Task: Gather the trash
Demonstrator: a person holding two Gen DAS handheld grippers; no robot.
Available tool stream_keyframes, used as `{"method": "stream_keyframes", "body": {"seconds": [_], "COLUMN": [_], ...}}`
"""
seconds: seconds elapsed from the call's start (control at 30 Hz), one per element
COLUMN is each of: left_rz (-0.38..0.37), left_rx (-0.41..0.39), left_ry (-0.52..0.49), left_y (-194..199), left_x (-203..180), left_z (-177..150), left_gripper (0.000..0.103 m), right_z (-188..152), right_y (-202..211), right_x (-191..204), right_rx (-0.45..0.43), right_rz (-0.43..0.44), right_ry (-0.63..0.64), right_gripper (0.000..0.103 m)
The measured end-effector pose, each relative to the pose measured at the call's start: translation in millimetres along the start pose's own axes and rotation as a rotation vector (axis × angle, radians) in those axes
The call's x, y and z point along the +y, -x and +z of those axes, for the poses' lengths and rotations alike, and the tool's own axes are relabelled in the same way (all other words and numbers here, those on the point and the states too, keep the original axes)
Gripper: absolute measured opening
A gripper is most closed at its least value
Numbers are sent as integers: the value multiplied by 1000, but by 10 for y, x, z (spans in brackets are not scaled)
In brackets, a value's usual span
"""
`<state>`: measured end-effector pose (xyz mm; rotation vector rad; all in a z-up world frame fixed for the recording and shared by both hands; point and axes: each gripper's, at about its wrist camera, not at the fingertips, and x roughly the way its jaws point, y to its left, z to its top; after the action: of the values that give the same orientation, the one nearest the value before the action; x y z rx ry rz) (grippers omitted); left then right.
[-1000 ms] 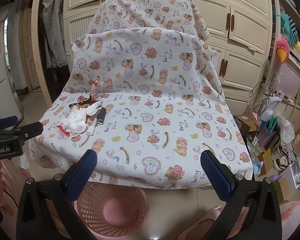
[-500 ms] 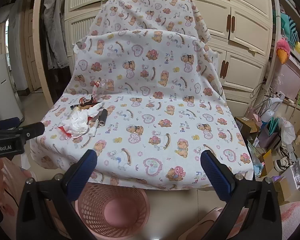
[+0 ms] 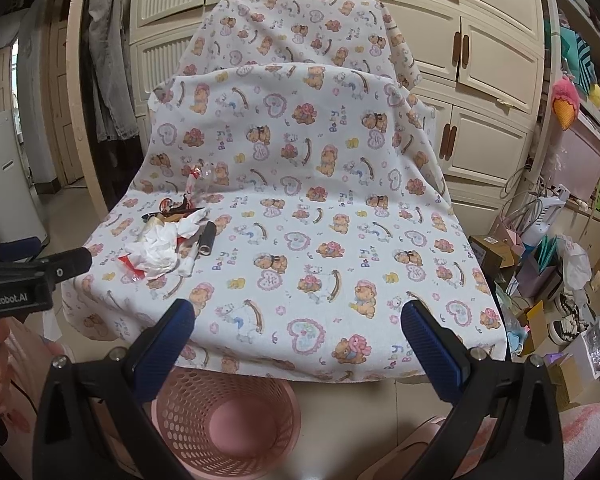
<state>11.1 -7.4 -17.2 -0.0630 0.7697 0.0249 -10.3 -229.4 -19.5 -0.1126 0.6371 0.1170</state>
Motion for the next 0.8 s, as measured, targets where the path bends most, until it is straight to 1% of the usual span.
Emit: {"method": "stream_keyframes", "body": {"seconds": [0.17,0.23,0.3,0.4,0.43,0.47,0.53,0.57,0.6,0.63,0.67,0.7,0.73,0.77,0.8], "left_rz": [-8,-31,-63,-80,-93,-127,-193,-208,-218,-238,-279,-319,-343,-347,-328], "left_rx": [-3,2,24,56,70,88,117,124,125,128,129,130,129,128,130], "left_ry": [-3,0,7,39,53,72,103,114,118,120,121,119,111,96,75], "left_y": [-7,-44,-116,-280,-343,-422,-552,-607,-641,-667,-683,-686,-692,-706,-738], "left_x": [19,57,104,207,234,267,306,319,312,297,271,232,185,125,55], "left_z": [6,24,56,144,173,212,261,271,269,270,274,282,289,297,306], "left_gripper": [102,102,101,82,70,62,56,48,44,41,41,41,41,41,42], "right_z": [1,25,27,35,55,72,107,118,116,120,127,122,124,125,120], "right_y": [9,16,11,-20,-42,-69,-127,-154,-175,-201,-239,-256,-283,-297,-302], "right_x": [3,3,6,25,38,50,65,62,60,55,45,40,28,19,18], "right_rx": [-5,-6,-4,-1,-2,0,5,4,5,11,22,27,35,40,42], "right_rz": [0,1,4,8,4,4,16,19,21,23,23,23,26,32,37], "right_ry": [-1,1,1,8,11,16,19,15,11,8,7,5,-2,-10,-16], "right_gripper": [103,102,98,97,94,90,87,85,83,79,76,75,74,73,73]}}
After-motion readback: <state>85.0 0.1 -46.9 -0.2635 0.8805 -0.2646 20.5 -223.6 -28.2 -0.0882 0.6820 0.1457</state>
